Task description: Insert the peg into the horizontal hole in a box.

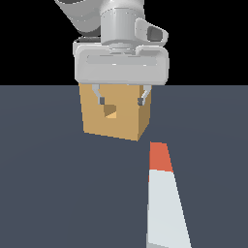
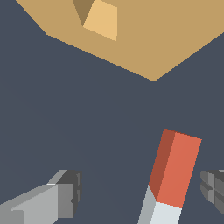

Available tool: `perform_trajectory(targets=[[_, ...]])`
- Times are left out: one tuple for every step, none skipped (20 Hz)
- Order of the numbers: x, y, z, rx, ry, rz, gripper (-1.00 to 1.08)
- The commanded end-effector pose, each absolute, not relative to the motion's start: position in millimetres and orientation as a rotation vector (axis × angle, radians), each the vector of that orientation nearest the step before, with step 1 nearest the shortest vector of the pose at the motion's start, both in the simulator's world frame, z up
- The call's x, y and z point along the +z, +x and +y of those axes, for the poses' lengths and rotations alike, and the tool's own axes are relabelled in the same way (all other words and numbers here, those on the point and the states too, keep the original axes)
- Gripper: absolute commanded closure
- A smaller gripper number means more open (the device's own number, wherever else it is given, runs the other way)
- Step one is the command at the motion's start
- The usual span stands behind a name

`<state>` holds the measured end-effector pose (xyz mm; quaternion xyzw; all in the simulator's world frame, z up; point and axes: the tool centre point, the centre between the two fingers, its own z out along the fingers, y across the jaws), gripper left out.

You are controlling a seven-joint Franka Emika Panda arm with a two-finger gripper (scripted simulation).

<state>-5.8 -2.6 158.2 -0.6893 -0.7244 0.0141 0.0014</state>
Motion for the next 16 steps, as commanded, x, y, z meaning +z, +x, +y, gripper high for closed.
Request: perform_trajectory(targets=[[158, -6, -3, 0.044, -2.163, -2.274, -0.92], [158, -6, -3, 0.044, -2.163, -2.274, -0.92], [157, -5, -4, 0.044, -2.166, -2.272, -0.92], [157, -4, -5, 0.043, -2.169, -2.269, -0.92], [155, -3, -7, 0.043, -2.173, -2.265, -0.92], [154, -2, -10, 0.042, -2.178, -2.261, -0.92], [152, 0, -13, 0.042, -2.184, -2.255, -0.92], [150, 2, -17, 0.041, -2.192, -2.248, -0.92], [147, 4, -21, 0.04, -2.2, -2.24, -0.92], [144, 7, -26, 0.038, -2.21, -2.231, -0.92], [141, 9, -31, 0.037, -2.22, -2.221, -0.92], [137, 12, -37, 0.035, -2.232, -2.209, -0.92], [134, 15, -44, 0.034, -2.245, -2.197, -0.92], [129, 19, -51, 0.032, -2.258, -2.184, -0.92], [125, 22, -58, 0.03, -2.272, -2.169, -0.92], [120, 26, -66, 0.027, -2.287, -2.154, -0.92]])
